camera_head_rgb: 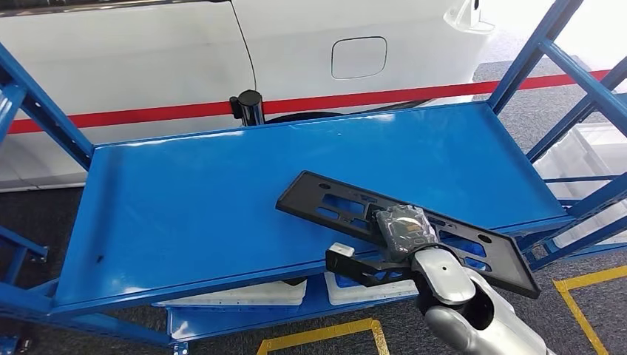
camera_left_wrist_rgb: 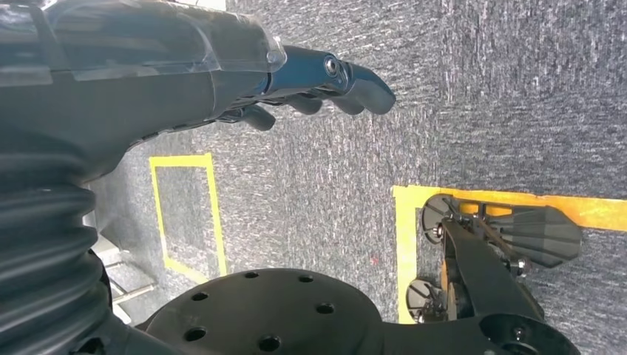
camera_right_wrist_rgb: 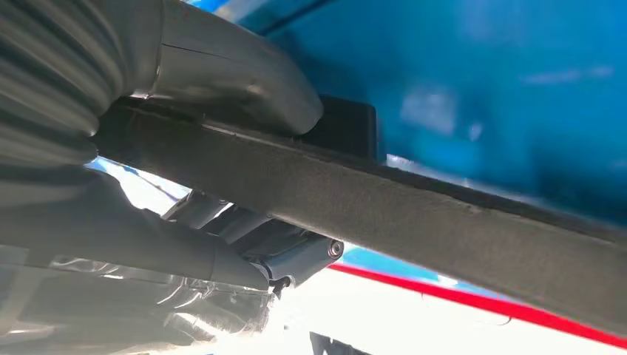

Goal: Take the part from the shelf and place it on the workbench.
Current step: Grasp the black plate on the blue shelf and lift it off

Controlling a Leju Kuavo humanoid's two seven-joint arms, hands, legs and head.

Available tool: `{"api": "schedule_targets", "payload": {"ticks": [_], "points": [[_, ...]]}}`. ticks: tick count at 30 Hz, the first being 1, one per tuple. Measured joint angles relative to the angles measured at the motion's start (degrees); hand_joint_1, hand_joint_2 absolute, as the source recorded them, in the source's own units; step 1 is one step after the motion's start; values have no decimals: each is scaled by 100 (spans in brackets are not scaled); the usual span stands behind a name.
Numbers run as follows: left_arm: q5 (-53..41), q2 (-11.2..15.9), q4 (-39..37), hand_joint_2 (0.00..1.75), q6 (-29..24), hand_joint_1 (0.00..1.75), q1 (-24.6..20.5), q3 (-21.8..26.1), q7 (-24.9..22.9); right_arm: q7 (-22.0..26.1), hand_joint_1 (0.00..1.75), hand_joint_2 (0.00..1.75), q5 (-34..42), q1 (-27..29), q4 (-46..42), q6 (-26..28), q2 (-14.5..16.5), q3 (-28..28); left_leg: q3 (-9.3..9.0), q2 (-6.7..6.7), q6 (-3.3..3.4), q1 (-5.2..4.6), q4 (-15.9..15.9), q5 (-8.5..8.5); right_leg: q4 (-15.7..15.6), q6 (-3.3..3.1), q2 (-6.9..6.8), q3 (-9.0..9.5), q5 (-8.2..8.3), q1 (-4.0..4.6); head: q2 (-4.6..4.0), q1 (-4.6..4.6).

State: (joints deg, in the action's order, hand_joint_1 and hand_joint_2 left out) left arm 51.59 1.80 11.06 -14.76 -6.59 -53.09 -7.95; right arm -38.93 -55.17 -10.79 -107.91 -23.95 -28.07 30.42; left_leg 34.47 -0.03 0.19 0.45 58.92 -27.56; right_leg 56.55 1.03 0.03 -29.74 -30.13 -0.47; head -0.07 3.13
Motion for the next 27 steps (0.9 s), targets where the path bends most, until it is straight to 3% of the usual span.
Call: {"api": "schedule_targets", "payload": {"ticks": [8, 27], "points": [[42, -48, 0, 175, 36, 0, 1, 0, 74, 0, 175, 175, 17, -461, -309, -559, -181, -43, -2, 10, 0, 0, 0, 0, 0, 1, 1, 0, 1, 0, 0, 4], [82, -82, 0, 175, 35, 0, 1, 0, 67, 0, 175, 175, 7, -844, -691, -928, -398, -34, -2, 18, 0, -1, 0, 0, 0, 0, 0, 0, 1, 0, 0, 7]]}}
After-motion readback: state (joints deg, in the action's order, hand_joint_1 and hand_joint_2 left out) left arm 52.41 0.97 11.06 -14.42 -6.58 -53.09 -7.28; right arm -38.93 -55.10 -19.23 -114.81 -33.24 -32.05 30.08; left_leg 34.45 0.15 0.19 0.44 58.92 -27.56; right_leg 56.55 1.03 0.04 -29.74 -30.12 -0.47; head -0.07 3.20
